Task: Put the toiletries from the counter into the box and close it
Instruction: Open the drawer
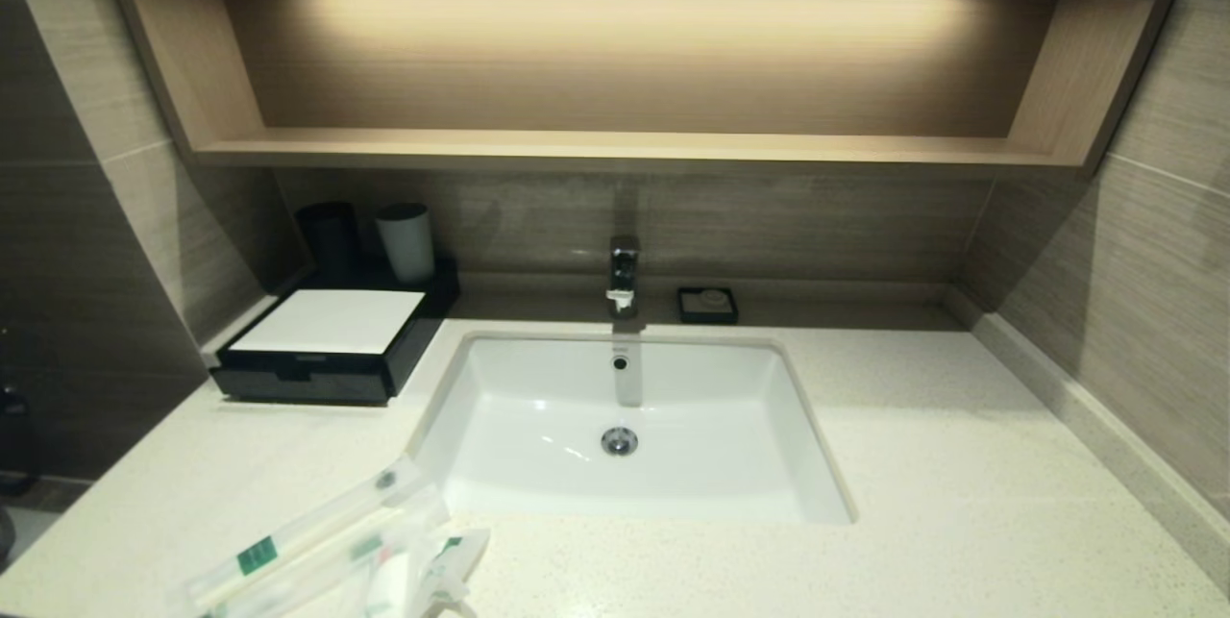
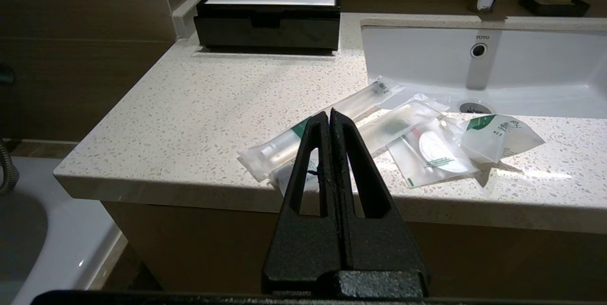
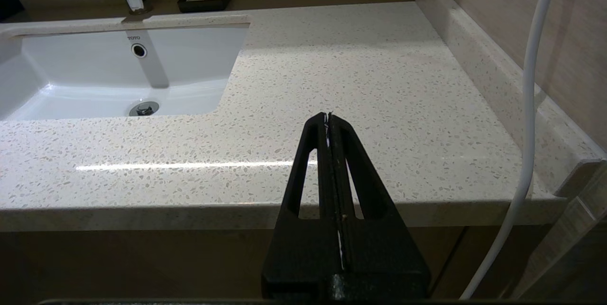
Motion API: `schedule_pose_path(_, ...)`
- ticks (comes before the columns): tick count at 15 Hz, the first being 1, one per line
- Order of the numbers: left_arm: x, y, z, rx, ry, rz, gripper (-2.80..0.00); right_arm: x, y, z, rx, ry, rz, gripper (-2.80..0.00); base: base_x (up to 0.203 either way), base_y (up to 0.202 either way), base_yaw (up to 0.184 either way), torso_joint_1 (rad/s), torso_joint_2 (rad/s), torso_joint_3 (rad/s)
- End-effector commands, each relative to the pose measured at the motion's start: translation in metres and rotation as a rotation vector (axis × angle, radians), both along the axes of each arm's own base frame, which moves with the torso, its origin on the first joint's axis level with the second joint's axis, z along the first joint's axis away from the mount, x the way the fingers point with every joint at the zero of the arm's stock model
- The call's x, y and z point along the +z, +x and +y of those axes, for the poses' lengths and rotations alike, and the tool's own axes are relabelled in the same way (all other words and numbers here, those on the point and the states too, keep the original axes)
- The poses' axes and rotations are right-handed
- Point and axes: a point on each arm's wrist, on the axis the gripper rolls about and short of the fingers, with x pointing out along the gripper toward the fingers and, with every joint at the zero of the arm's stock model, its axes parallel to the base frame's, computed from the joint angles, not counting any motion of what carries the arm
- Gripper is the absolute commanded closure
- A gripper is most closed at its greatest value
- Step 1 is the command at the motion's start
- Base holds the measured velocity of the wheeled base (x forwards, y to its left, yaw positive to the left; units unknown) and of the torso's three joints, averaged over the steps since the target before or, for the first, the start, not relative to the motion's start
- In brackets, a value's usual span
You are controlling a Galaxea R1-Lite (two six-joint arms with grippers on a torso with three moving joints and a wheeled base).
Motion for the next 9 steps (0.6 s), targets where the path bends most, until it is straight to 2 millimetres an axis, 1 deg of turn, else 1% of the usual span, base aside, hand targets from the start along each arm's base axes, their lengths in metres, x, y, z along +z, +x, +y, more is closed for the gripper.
schedule_pose_path(1, -0.0012, 0.0004, -0.0001, -0.002, 0.001, 0.002, 0.00, 0.0000, 0.0000, 0.0000, 0.001, 0.001, 0.000, 0.00, 0.000, 0.000, 0.000, 0.000, 0.00, 0.000)
schedule_pose_path(9, 0.0004, -0.0018, -0.0002, -0.006, 0.031, 0.034, 0.00, 0.0000, 0.0000, 0.0000, 0.001, 0.001, 0.000, 0.00, 0.000, 0.000, 0.000, 0.000, 0.00, 0.000)
